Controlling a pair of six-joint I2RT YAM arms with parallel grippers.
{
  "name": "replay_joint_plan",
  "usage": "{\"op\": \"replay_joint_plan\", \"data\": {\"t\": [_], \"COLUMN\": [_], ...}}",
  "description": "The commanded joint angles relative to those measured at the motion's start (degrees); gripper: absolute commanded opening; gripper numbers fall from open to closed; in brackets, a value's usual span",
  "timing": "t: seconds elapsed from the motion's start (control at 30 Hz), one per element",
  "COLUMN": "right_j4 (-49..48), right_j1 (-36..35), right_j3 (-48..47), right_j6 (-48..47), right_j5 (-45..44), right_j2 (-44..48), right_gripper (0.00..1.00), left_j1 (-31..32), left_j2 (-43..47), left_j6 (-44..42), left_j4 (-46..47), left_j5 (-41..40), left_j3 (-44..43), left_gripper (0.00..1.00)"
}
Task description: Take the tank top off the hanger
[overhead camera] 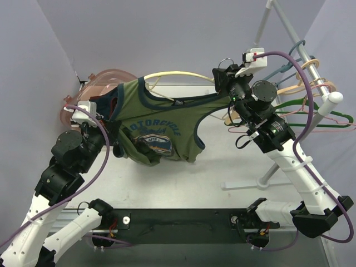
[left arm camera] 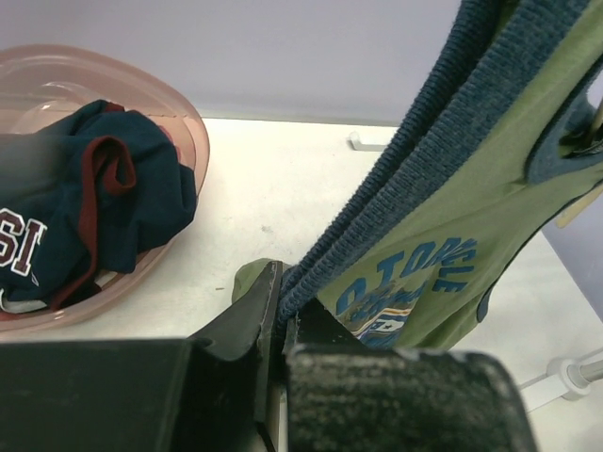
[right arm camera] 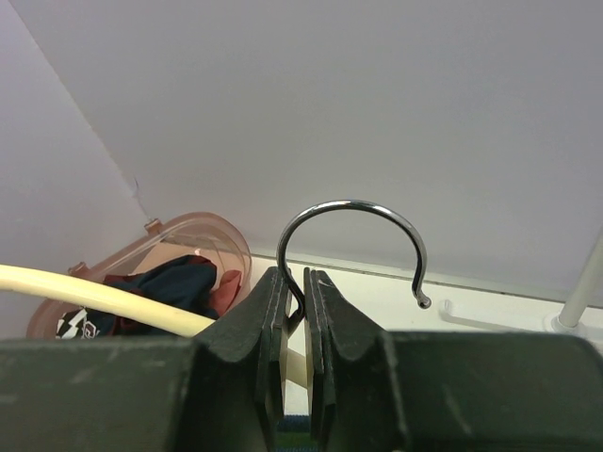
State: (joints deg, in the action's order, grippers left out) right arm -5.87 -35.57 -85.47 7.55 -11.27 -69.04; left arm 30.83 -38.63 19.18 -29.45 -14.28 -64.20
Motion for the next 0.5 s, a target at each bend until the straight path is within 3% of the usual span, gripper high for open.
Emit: {"op": "replay_joint_plan", "data": {"t": [0.0, 0.47], "right_j4": [-8.46, -10.04], "right_j1": [2.52, 3.84], "right_j3": [-0.66, 1.19], "right_j6": [-1.49, 2.90], "right_j5": [-10.96, -19.21], "right_j2": [3.99, 6.28], "right_gripper": [0.00, 0.00], "left_j1": [-0.68, -0.68], "left_j2": [0.66, -1.97], "left_j6": [0.51, 0.95], "left_j4": [-5.17, -9.57], "left_j5": [-10.41, -13.39], "left_j3": [-3.38, -4.52], "left_gripper": [0.00, 0.00]}}
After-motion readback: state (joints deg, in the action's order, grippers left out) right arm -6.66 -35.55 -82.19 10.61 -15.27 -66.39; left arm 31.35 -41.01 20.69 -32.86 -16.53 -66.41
